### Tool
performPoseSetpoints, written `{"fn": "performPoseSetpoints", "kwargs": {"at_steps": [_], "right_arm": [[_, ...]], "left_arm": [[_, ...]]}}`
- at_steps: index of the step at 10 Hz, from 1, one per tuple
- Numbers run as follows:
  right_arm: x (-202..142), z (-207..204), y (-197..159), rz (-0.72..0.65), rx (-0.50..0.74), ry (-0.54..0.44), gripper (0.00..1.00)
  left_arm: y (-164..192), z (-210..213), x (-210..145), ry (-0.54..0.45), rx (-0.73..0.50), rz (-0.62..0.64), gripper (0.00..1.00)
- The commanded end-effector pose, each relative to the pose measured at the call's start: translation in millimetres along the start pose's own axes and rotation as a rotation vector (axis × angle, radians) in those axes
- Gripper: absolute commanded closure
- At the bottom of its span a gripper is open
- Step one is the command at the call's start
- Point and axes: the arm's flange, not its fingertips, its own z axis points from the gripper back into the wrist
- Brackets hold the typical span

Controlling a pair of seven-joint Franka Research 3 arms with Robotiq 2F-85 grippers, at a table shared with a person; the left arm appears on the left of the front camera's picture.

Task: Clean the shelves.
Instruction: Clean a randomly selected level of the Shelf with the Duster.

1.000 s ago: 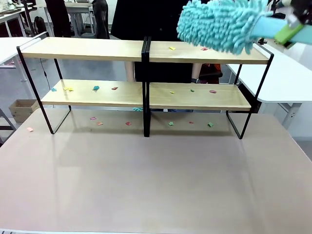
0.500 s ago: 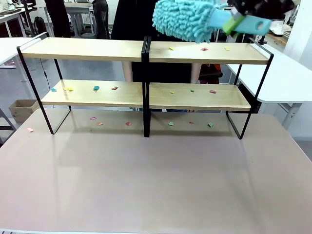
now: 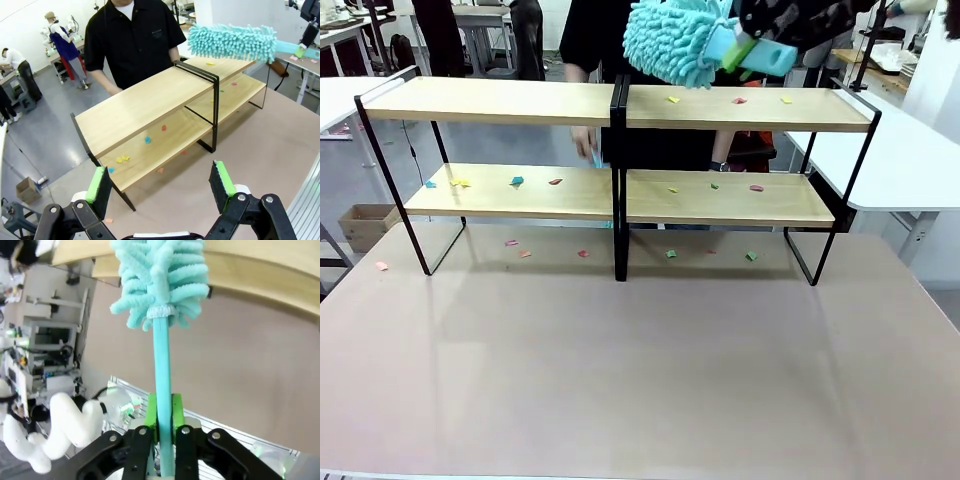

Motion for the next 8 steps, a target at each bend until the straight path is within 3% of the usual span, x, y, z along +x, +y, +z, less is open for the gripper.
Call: {"fn": "performPoseSetpoints", "kwargs": {"at_steps": [1,4,8], "right_arm": [[1,-12,0,-0.069,-0.047,-0.062,0.87],[0,-23,-20,-0.129,-0.122,-0.016,0.87],[3,-43,-38,-0.152,-0.139,0.128,0.87]], "left_arm": [[0,0,-1,-0.003,0.005,-0.002,0.0],[0,0,-1,-0.003,0.005,-0.002,0.0],[0,0,-1,-0.003,0.005,-0.002,0.0]]}}
